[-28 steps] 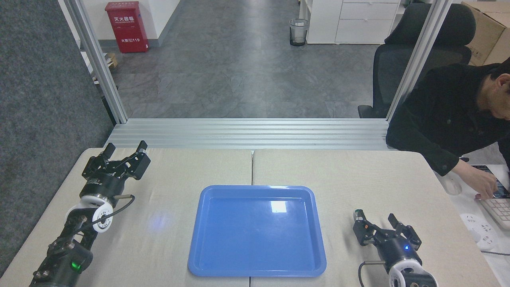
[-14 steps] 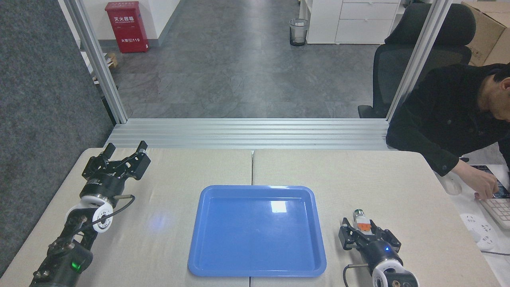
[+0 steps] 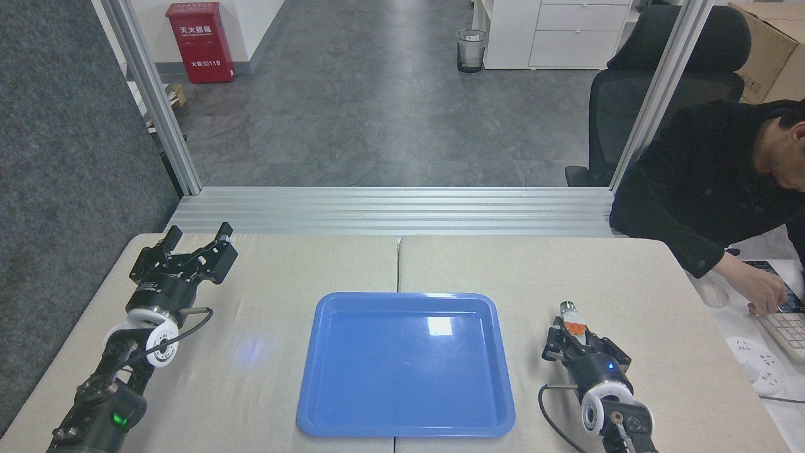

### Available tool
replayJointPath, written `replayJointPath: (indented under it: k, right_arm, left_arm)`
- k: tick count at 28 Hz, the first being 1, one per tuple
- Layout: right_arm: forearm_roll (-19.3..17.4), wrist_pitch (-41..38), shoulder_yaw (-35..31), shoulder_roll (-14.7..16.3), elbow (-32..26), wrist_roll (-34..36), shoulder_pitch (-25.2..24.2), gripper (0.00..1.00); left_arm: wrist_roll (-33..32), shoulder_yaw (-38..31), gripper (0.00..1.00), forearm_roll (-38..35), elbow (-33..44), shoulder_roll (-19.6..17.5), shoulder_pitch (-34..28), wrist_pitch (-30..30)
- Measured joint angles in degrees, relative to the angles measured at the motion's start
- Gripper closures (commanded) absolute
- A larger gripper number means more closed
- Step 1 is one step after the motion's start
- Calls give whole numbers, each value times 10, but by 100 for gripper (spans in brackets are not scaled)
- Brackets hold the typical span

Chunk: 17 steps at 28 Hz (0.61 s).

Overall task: Pick up switch part and place in tray
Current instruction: 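Close the right gripper on the switch part and lift it, then carry the switch part over the blue tray and lower it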

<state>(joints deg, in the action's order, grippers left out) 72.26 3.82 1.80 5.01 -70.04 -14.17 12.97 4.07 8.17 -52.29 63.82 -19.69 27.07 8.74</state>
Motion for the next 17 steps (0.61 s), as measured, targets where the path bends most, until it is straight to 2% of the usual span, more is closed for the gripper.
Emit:
replayJointPath:
  k: [5,8,12,17]
  right_arm:
    - [-10,-49,37,-4,-46,-38,26,100]
    - [1,-101,63,-12,-66,-54,24,100]
    - [49,-249,102,-26,-95,-68,0,100]
    - [102,-295,129,-36,-104,-85,-28,100]
  left_arm:
    - [0,0,0,0,0,0,0,0]
    - [0,0,0,0,0,0,0,0]
    - [0,0,0,0,0,0,0,0]
    - [0,0,0,0,0,0,0,0]
